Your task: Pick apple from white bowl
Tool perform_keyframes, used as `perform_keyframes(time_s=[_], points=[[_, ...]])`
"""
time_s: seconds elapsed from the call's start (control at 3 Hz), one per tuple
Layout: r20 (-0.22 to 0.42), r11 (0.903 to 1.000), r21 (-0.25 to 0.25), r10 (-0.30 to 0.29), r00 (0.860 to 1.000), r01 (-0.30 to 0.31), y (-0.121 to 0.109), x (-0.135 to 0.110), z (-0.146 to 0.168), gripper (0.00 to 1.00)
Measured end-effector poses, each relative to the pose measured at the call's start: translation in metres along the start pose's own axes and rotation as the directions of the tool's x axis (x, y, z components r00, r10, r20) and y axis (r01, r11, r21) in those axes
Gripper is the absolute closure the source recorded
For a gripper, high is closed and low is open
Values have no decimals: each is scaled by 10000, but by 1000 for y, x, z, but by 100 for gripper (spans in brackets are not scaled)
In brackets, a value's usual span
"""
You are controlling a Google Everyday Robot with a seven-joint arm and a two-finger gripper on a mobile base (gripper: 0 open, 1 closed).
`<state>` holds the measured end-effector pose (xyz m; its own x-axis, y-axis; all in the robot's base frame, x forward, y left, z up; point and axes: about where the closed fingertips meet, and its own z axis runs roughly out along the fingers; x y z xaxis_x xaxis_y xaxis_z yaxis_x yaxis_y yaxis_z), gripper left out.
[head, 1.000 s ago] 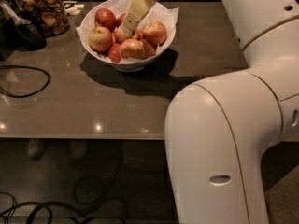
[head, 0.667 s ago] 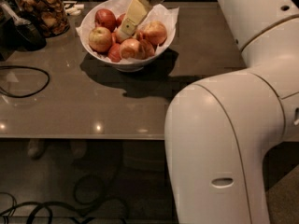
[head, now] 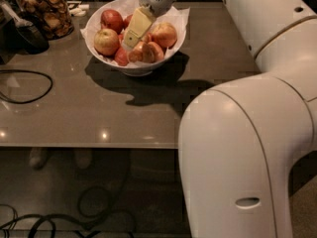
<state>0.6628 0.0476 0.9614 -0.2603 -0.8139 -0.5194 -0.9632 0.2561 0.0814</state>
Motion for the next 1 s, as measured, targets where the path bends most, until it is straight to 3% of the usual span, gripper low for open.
perform_keyframes(time_s=[0.33,1.0], points=[[-9,9998,-152,153,9999,-153,5,6,5,39],[-156,9993,-267,268,9995,-273,13,19,7,36]])
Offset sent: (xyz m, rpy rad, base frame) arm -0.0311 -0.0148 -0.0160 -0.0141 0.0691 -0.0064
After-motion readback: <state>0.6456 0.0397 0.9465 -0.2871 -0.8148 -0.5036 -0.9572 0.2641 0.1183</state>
